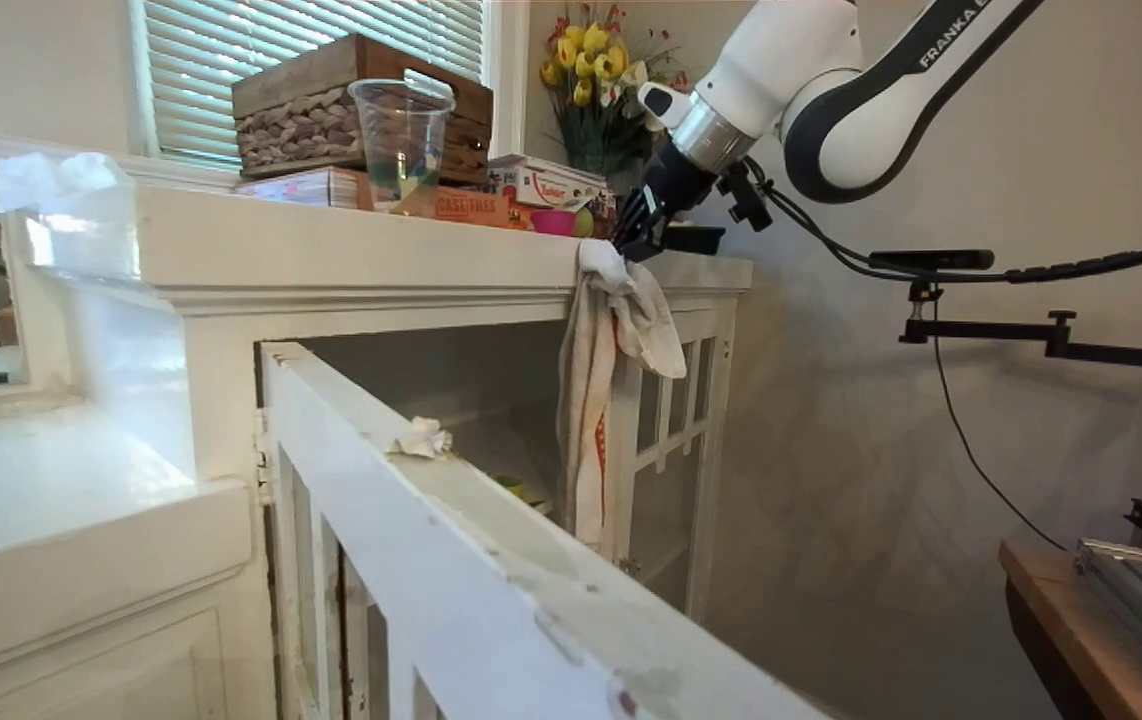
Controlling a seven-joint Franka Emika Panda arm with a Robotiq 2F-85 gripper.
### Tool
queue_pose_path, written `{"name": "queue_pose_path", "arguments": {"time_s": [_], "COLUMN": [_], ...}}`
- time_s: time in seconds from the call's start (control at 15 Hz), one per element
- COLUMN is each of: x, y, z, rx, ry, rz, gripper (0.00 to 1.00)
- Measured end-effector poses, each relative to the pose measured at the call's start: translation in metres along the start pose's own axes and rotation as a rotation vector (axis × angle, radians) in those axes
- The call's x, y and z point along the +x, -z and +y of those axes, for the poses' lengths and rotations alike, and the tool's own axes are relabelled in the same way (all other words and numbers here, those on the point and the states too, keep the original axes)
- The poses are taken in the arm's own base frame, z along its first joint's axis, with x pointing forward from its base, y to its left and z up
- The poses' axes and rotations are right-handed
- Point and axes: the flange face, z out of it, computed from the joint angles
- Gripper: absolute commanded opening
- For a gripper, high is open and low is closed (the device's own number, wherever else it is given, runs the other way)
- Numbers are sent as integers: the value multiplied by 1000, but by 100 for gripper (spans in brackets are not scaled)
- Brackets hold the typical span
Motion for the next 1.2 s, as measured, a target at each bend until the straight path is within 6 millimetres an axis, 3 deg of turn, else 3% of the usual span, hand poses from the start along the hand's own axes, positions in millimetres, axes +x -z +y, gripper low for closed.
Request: {"name": "queue_pose_path", "arguments": {"time_s": [0.13,0.4,0.53,0.67,1.0,1.2], "x": [8,43,54,47,11,6], "y": [9,43,67,91,164,210], "z": [-15,-77,-83,-53,57,108], "rx": [36,194,296,332,312,257], "ry": [-4,33,59,66,43,44], "rz": [19,48,51,41,-10,6], "gripper": [3,3,3,3,3,3]}}
